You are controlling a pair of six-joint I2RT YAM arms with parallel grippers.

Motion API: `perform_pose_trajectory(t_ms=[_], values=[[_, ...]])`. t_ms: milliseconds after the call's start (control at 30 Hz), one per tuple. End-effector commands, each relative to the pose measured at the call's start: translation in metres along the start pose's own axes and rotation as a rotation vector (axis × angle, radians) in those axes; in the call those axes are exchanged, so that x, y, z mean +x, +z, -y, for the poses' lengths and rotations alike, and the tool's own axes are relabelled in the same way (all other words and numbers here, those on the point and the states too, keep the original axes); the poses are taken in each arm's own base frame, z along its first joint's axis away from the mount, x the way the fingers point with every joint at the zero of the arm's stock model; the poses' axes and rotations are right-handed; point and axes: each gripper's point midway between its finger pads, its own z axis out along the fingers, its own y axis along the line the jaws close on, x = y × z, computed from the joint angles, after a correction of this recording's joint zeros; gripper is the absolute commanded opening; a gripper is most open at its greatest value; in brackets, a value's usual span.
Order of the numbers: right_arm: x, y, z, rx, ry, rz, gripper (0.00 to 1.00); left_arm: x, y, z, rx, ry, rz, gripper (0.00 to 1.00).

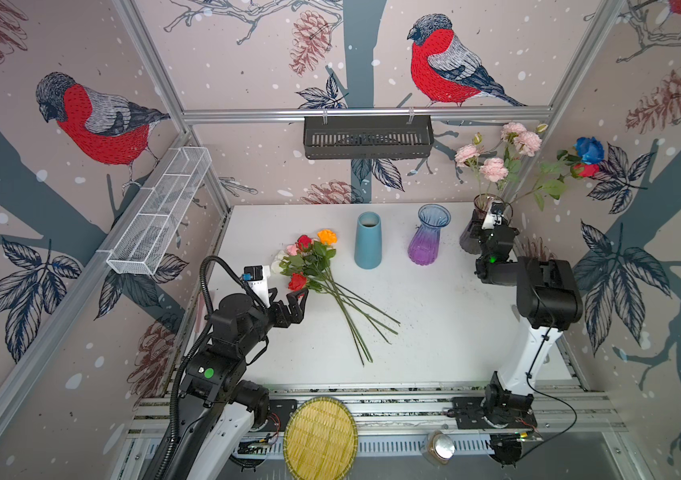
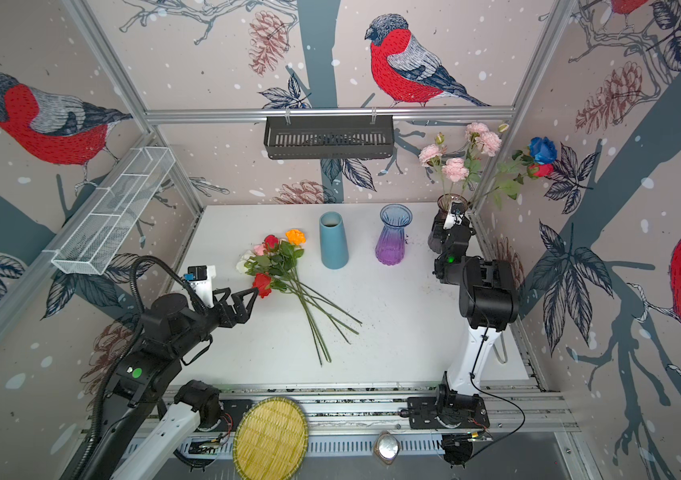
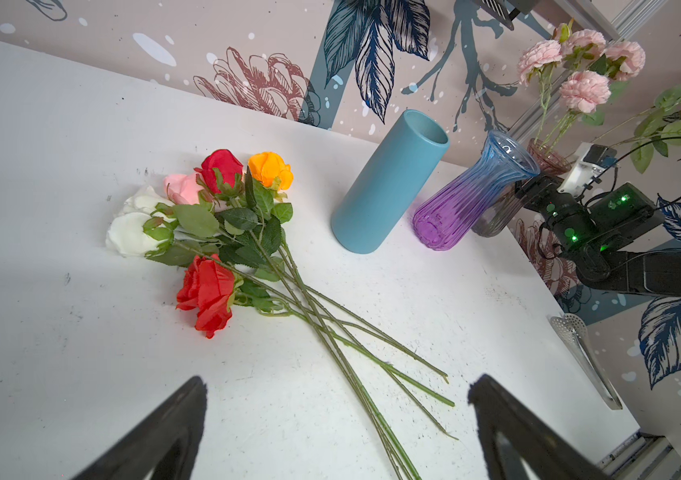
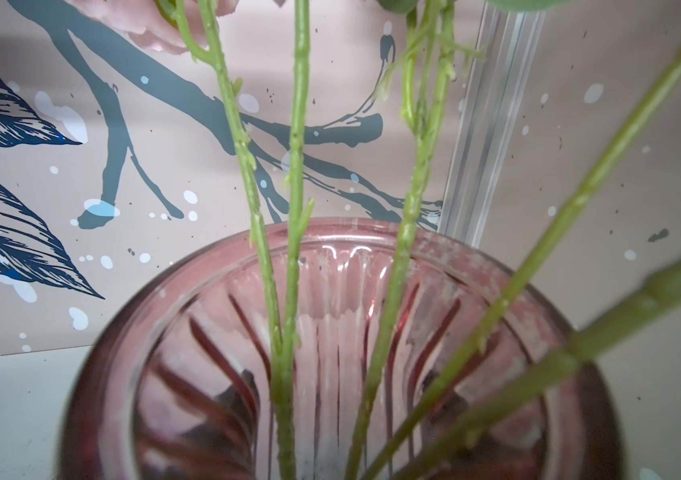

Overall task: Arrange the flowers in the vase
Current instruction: 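Grasp the pink vase of flowers with the right gripper, carry it farther away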

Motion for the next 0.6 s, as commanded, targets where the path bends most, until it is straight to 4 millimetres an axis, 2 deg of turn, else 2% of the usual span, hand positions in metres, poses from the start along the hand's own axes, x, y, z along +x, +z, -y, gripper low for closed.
perform_pose_trajectory(t_ms=[0,167,267,400,567], values=[[-0.042,-0.005,0.002,0.004,0.021,0.161,0.73,-0.003,0.0,0.002,0.01,0.018,0.01,0.99],[-0.041,-0.011,0.006,0.005,0.038,0.164,0.73,-0.004,-0.002,0.002,0.011,0.018,0.019,0.99],[-0.04,-0.016,0.01,0.027,0.047,0.16,0.87,-0.004,-0.002,0.003,0.013,0.018,0.021,0.99],[-0.035,-0.022,0.017,0.065,0.058,0.147,1.0,-0.004,-0.002,0.003,0.017,0.018,0.018,0.99],[-0.031,-0.033,0.022,0.091,0.078,0.139,1.0,-0.003,-0.002,0.004,0.021,0.017,0.015,0.99]])
